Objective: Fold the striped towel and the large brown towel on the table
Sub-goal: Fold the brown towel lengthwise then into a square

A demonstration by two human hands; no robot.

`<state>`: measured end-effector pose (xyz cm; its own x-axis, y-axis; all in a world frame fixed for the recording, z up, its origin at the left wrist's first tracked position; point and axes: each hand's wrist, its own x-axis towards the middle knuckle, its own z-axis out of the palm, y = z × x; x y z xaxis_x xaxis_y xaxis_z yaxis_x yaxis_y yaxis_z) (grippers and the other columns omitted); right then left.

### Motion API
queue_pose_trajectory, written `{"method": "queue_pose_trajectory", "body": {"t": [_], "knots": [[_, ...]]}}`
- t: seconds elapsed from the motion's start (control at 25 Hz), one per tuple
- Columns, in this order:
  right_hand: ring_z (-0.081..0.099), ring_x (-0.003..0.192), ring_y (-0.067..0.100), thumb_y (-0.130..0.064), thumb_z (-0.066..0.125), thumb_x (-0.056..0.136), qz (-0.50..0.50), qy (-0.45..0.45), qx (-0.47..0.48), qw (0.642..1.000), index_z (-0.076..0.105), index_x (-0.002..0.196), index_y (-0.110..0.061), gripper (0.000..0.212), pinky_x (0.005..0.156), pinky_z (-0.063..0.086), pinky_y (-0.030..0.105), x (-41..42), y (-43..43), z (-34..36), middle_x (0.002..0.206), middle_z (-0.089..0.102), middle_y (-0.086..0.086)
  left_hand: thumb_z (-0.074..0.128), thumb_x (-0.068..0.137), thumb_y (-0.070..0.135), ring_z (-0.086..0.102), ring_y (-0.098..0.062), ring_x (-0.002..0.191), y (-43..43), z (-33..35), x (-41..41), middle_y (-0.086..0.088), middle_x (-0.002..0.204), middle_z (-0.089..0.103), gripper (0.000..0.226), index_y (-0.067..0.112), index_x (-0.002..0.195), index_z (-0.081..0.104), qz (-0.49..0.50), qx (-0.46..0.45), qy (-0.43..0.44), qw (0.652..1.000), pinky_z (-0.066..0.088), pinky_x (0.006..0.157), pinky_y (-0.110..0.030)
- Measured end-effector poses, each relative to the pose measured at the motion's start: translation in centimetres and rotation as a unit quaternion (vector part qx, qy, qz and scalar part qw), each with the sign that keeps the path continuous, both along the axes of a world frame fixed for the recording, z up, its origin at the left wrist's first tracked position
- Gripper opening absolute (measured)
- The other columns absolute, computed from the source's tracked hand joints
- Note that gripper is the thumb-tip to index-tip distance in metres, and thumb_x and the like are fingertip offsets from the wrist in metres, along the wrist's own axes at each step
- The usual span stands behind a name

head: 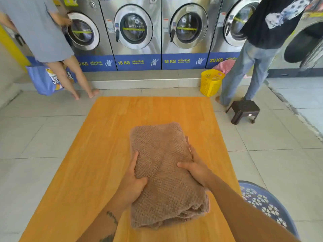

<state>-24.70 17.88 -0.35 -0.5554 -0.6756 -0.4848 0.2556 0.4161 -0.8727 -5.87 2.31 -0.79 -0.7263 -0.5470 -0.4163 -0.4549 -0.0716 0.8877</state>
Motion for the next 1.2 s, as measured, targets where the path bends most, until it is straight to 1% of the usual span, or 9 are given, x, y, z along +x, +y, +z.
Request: {"method": "queue_pose_trajectory", "body": {"t": [0.16,0.32,0.44,0.52,0.6,0.76,0.96,1.08,1.2], "knots": [[0.026,0.143,0.009,-0.01,0.061,0.094,-0.014,0.146,-0.012,0.989,0.02,0.147,-0.057,0.082,0.107,0.032,0.027,1.3,6.1,-0.2,0.156,0.015,-0.026,0.06,0.095,0.005,0.049,-0.014,0.126,3.1,-0.7,-1.2,0.017,0.16,0.021,0.088,0.066,0.143,0.019,-0.041,-0.004,0.026,0.999,0.055,0.094,-0.036],[0.031,0.143,0.016,-0.01,0.056,0.095,-0.075,0.208,0.065,0.973,0.023,0.15,-0.054,0.077,0.115,0.033,0.035,0.9,14.1,-0.9,0.158,0.023,-0.016,0.058,0.096,0.007,0.051,-0.013,0.127,8.6,-1.7,-4.8,0.017,0.157,0.028,0.081,0.061,0.146,0.023,-0.104,0.008,0.061,0.993,0.055,0.097,-0.038],[0.05,0.121,0.01,-0.006,0.052,0.098,-0.145,0.157,0.074,0.974,0.028,0.151,-0.045,0.07,0.087,0.048,0.012,0.8,20.2,-0.1,0.152,0.035,-0.007,0.057,0.096,0.005,0.055,-0.002,0.112,14.0,-1.7,-7.2,0.014,0.154,0.03,0.081,0.052,0.152,0.02,-0.137,0.025,0.055,0.989,0.057,0.076,-0.019],[0.049,0.111,0.0,-0.004,0.052,0.098,-0.183,0.168,0.074,0.966,0.031,0.15,-0.041,0.068,0.069,0.043,-0.001,0.1,24.1,0.2,0.146,0.037,-0.01,0.057,0.097,0.007,0.055,-0.008,0.118,17.3,-1.4,-9.0,0.012,0.155,0.032,0.08,0.05,0.153,0.019,-0.17,0.023,0.057,0.984,0.057,0.083,-0.023],[0.045,0.121,0.004,-0.003,0.053,0.097,-0.197,0.188,0.087,0.958,0.033,0.149,-0.042,0.068,0.072,0.037,-0.006,-1.0,27.9,-0.2,0.147,0.036,-0.014,0.059,0.096,0.01,0.048,-0.014,0.131,20.5,-1.6,-11.0,0.012,0.157,0.031,0.079,0.05,0.153,0.02,-0.188,0.008,0.055,0.981,0.052,0.101,-0.035],[0.033,0.138,0.007,-0.006,0.052,0.095,-0.168,0.233,0.108,0.952,0.034,0.147,-0.049,0.07,0.109,0.026,0.019,-5.1,35.6,-1.7,0.156,0.032,-0.013,0.058,0.096,0.009,0.04,-0.012,0.138,28.1,-1.8,-15.4,0.016,0.154,0.03,0.076,0.045,0.153,0.025,-0.199,-0.021,0.054,0.978,0.042,0.112,-0.038],[0.041,0.137,0.022,-0.009,0.048,0.096,-0.093,0.209,0.176,0.957,0.036,0.147,-0.047,0.065,0.107,0.031,0.027,-11.8,43.5,-4.2,0.152,0.041,-0.003,0.056,0.098,0.013,0.047,-0.011,0.126,37.8,-3.6,-19.9,0.009,0.142,0.041,0.062,0.045,0.147,0.038,-0.194,-0.084,0.001,0.977,0.043,0.105,-0.027],[0.037,0.14,0.023,-0.013,0.048,0.094,-0.058,0.152,0.201,0.966,0.037,0.146,-0.049,0.063,0.112,0.03,0.032,-14.4,45.2,-7.3,0.157,0.036,-0.002,0.056,0.097,0.016,0.046,-0.016,0.132,40.0,-5.4,-21.3,0.005,0.145,0.042,0.058,0.045,0.145,0.042,-0.183,-0.088,-0.046,0.978,0.04,0.11,-0.032],[0.035,0.142,0.024,-0.015,0.05,0.094,-0.024,0.109,0.231,0.967,0.037,0.144,-0.048,0.062,0.11,0.03,0.03,-16.5,45.3,-13.0,0.159,0.029,-0.006,0.056,0.097,0.015,0.047,-0.013,0.128,40.5,-10.1,-23.2,0.004,0.149,0.041,0.058,0.039,0.148,0.041,-0.17,-0.079,-0.103,0.977,0.039,0.104,-0.022]]}}
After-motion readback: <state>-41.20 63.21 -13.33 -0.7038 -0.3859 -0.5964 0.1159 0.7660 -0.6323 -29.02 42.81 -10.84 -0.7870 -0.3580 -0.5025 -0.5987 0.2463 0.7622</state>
